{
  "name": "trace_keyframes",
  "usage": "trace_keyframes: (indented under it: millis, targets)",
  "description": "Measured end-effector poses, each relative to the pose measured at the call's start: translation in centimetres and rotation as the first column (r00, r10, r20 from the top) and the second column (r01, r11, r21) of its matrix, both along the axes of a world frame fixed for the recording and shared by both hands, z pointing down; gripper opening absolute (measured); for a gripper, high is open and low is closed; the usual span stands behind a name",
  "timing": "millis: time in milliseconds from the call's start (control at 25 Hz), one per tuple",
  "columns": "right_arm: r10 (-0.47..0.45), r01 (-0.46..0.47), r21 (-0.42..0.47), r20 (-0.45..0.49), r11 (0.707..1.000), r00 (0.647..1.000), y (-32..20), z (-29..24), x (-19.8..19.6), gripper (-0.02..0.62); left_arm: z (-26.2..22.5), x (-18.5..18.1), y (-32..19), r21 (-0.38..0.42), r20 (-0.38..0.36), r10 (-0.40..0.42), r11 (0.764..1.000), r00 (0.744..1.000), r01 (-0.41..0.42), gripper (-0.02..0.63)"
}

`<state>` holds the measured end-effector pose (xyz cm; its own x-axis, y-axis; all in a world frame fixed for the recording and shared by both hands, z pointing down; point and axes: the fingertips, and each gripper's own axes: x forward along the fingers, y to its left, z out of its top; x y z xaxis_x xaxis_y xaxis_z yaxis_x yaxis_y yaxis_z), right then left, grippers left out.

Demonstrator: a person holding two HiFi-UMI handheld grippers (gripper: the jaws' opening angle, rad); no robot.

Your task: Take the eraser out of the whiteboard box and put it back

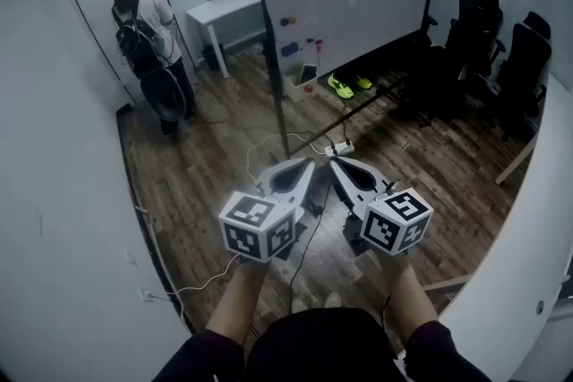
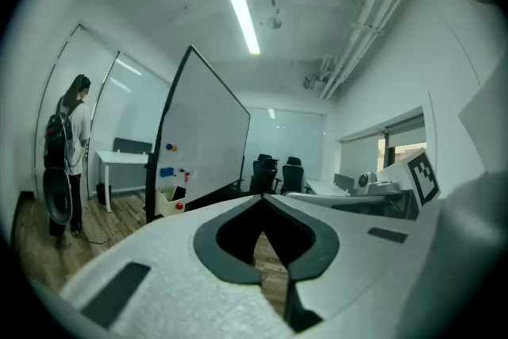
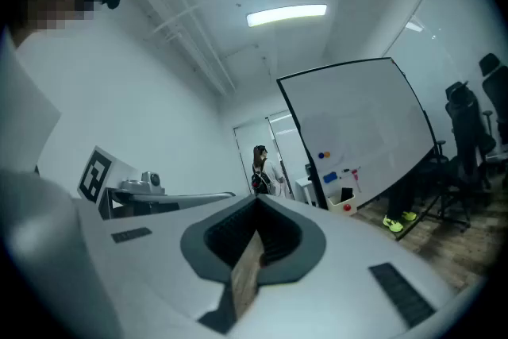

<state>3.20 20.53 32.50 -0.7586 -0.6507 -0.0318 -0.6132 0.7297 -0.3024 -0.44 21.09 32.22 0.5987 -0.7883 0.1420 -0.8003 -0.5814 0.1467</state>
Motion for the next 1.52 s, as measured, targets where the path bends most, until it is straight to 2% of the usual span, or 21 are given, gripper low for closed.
trace_keyframes:
  millis: [800, 1120, 1520]
  targets:
    - [0.026, -0.026, -0.010, 0.016, 1.000, 1.000, -0.4, 0.1, -0.5, 0.005, 0.5, -1.4, -0.1, -0.006, -0.004, -0.008, 1.000, 1.000, 0.008, 0.005]
    - [0.056, -0.056, -0.022, 0.006, 0.998, 0.998, -0.2, 0.7, -2.4, 0.005, 1.3, -3.3, -0.1, -0.026, 0.000, 0.020, 0.999, 1.000, -0.020, 0.005]
    - [0.101, -0.101, -0.042, 0.003, 0.994, 0.995, -1.7, 1.8, -2.6, 0.005, 2.8, -4.2, -1.7, -0.053, -0.005, 0.046, 0.998, 0.999, -0.046, 0.005]
